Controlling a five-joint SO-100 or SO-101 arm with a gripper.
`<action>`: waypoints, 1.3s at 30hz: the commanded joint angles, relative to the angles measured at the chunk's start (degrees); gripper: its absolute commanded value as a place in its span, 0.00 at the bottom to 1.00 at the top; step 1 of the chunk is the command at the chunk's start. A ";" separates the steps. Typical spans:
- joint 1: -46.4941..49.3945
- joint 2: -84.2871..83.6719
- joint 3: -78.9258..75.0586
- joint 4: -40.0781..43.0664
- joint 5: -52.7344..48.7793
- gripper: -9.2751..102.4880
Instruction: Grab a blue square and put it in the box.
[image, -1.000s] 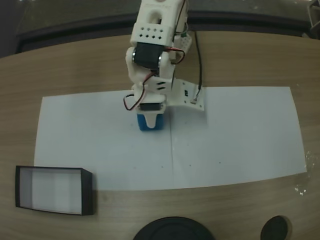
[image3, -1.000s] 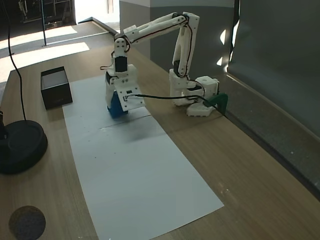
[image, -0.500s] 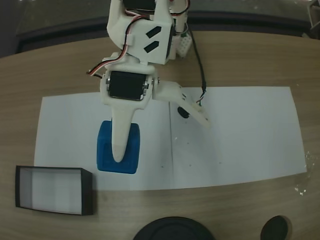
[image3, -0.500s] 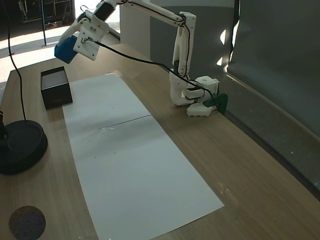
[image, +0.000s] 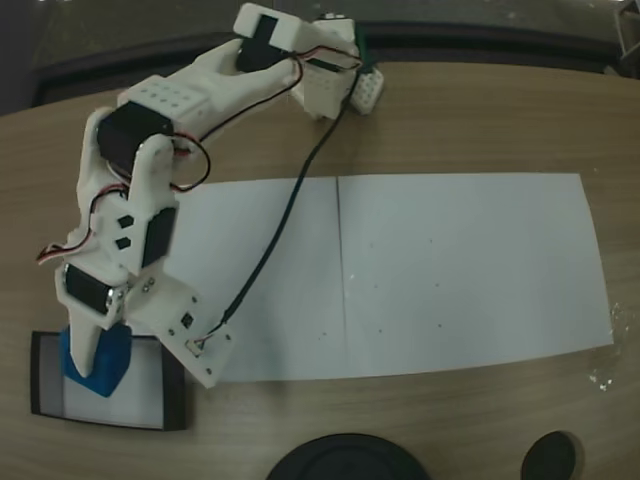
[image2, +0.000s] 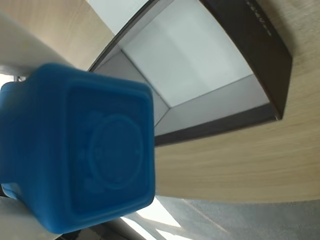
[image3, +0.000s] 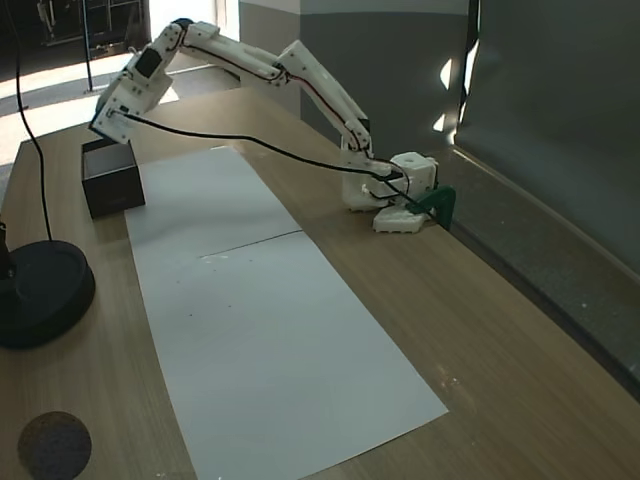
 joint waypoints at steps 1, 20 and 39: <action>0.62 -1.58 -7.38 -0.44 -0.09 0.25; 1.49 -8.00 -8.35 -1.23 -0.18 0.25; 2.55 -10.11 -8.35 -3.34 -1.67 0.25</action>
